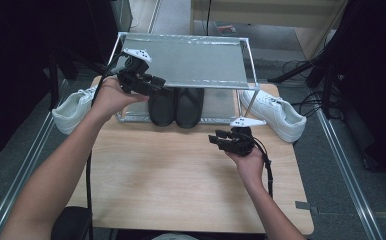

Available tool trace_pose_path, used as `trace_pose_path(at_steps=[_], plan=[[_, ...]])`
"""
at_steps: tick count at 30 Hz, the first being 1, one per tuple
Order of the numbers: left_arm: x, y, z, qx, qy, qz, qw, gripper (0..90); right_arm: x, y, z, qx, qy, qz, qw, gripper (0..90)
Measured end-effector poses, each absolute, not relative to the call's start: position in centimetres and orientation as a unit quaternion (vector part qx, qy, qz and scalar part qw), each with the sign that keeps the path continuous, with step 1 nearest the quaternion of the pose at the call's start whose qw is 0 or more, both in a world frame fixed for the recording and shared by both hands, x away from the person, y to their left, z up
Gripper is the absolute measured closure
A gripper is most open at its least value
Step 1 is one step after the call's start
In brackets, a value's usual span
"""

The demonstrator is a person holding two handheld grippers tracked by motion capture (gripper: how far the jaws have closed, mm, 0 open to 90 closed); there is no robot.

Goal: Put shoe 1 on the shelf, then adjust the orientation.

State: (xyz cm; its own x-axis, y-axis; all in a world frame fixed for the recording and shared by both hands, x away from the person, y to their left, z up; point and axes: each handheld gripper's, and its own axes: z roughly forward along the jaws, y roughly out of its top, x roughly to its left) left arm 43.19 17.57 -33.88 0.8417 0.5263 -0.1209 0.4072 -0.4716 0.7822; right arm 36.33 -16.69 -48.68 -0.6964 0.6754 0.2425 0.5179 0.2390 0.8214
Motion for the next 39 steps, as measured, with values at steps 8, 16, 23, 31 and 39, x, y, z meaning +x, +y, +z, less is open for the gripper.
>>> trace_pose_path(at_steps=[8, 16, 23, 31, 39], plan=[[41.3, 18.4, -36.6, 0.853, 0.284, 0.058, 0.434, 44.2, 34.9, -18.0, -48.2, 0.368, 0.789, 0.486, 0.08, 54.2], [39.8, 19.0, -39.4, 0.858, 0.293, 0.053, 0.419, 45.3, 33.8, -20.2, -48.1, 0.363, 0.786, 0.493, 0.086, 53.3], [38.6, 19.5, -41.5, 0.856, 0.301, 0.05, 0.416, 44.8, 34.1, -21.2, -48.2, 0.374, 0.78, 0.495, 0.083, 53.0], [37.9, 21.0, -43.1, 0.846, 0.315, 0.046, 0.427, 44.2, 34.7, -20.8, -48.2, 0.359, 0.787, 0.496, 0.078, 53.4], [37.5, 23.6, -43.9, 0.837, 0.342, 0.051, 0.425, 43.6, 35.0, -20.7, -48.3, 0.359, 0.787, 0.495, 0.082, 53.7]])
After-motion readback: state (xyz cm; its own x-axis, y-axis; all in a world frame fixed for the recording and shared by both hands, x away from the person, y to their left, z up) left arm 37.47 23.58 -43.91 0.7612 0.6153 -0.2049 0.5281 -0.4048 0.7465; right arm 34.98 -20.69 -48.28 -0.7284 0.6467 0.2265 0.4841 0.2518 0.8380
